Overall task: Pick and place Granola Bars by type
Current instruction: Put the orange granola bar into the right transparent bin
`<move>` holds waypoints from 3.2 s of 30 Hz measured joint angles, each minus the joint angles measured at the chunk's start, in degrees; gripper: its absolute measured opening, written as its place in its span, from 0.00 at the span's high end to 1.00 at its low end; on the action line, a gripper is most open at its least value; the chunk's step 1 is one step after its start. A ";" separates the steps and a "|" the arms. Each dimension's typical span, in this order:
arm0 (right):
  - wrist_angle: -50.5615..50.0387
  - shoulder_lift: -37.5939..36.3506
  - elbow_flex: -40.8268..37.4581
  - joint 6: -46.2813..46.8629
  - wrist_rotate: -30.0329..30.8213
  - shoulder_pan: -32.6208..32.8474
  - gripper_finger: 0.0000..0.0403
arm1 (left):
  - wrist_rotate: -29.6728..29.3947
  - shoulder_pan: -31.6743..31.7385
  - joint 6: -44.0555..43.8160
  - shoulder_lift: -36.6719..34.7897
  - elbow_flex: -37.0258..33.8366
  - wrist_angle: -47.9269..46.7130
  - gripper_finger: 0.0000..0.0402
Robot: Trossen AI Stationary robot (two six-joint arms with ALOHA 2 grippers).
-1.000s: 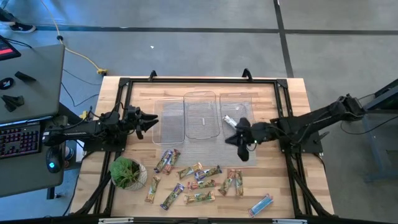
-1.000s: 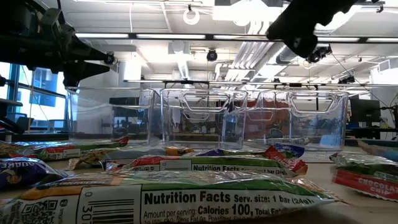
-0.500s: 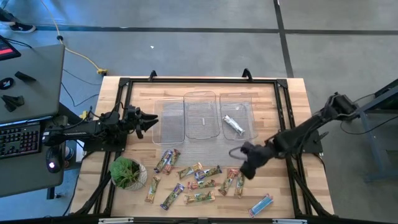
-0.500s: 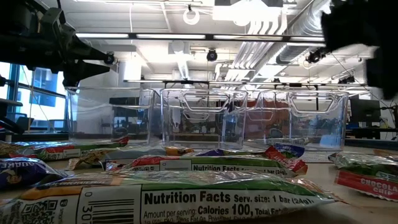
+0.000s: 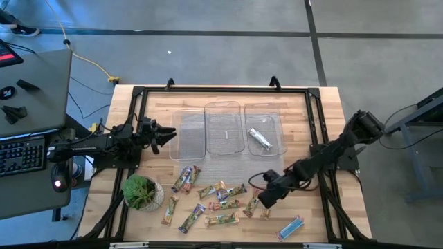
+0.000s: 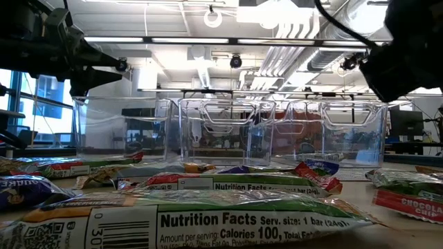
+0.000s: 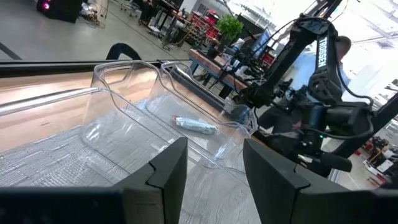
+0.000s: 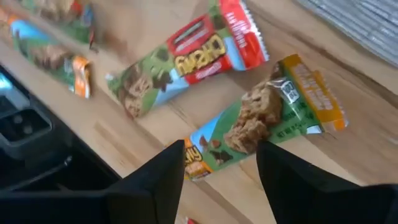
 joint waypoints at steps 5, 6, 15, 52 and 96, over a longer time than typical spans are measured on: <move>-2.02 0.03 0.00 3.49 -3.12 -0.02 0.54 | 0.88 -0.01 0.24 -0.02 0.00 -0.15 0.63; -2.08 0.03 0.00 4.51 -3.19 -0.02 0.54 | 1.00 -0.01 0.24 -0.01 0.00 -0.15 0.63; -1.66 0.85 0.00 8.84 -2.16 -0.61 0.54 | 1.05 -0.01 0.43 -0.01 0.00 -0.17 0.63; -0.28 6.63 0.57 -12.29 -1.86 -12.20 0.69 | 0.79 0.01 0.42 -0.01 0.00 -0.15 0.63; -18.03 -16.07 4.59 -26.69 19.02 -13.87 1.00 | -1.13 -0.01 -0.02 0.00 -0.02 0.22 0.63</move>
